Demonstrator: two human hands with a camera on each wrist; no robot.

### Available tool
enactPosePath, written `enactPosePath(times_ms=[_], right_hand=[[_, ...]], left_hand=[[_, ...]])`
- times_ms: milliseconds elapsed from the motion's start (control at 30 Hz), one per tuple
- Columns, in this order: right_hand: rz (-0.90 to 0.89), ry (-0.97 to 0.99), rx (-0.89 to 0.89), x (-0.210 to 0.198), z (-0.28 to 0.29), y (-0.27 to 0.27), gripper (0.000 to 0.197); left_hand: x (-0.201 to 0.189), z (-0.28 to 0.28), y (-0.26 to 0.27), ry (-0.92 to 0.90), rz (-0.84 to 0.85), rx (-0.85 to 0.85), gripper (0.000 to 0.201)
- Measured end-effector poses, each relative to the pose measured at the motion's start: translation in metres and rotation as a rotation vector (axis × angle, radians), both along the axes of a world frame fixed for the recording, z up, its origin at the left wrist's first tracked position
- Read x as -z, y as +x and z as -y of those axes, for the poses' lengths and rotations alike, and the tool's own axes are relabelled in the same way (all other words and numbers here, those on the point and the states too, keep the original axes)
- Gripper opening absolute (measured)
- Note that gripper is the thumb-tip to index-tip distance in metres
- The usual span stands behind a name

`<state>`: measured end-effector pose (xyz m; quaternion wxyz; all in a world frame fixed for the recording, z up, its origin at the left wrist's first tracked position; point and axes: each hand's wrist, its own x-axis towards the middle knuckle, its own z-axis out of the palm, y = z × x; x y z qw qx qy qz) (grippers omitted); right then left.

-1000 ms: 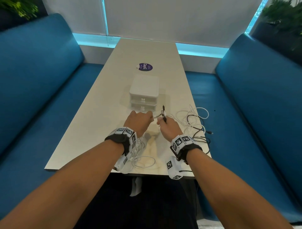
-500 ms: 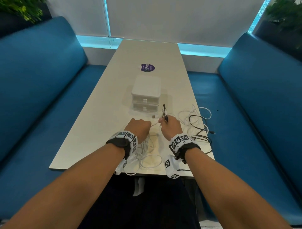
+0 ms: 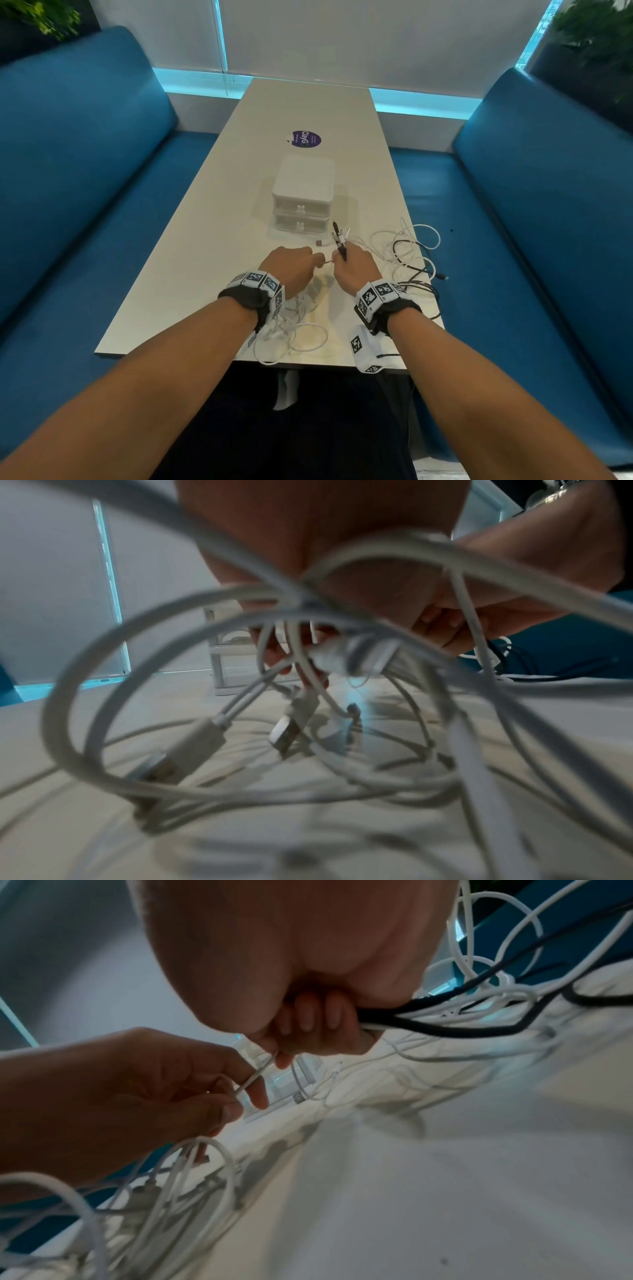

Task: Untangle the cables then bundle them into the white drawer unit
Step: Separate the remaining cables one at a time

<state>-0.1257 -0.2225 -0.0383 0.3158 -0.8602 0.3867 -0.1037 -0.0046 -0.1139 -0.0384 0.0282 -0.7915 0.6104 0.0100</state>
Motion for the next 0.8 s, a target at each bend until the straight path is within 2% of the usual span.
enactPosePath(times_ms=[133,267,367,533,667,800], right_hand=[[-0.067,-0.034,0.002,0.000,-0.003,-0.001,0.020],[-0.029,-0.027,0.040,-0.004,0.000,-0.001,0.014],[-0.002,-0.034,0.009,-0.004,0.006,-0.005,0.016],[0.089,-0.006,-0.079,-0.008,0.000,-0.005,0.026],[0.142,0.008,-0.176,-0.019,-0.012,0.001,0.029],[0.218,0.070,-0.180,-0.020,-0.017,0.013,0.030]], left_hand=[[-0.004,-0.007,0.009,0.032,0.087,-0.010,0.026],[-0.009,-0.008,0.019,0.053,0.157,-0.042,0.024],[-0.010,-0.009,0.023,0.085,0.197,-0.048,0.030],[-0.010,-0.009,0.010,0.161,0.238,0.062,0.020],[-0.016,-0.004,-0.009,0.188,0.275,0.154,0.023],[-0.019,-0.002,-0.018,0.201,0.278,0.191,0.025]])
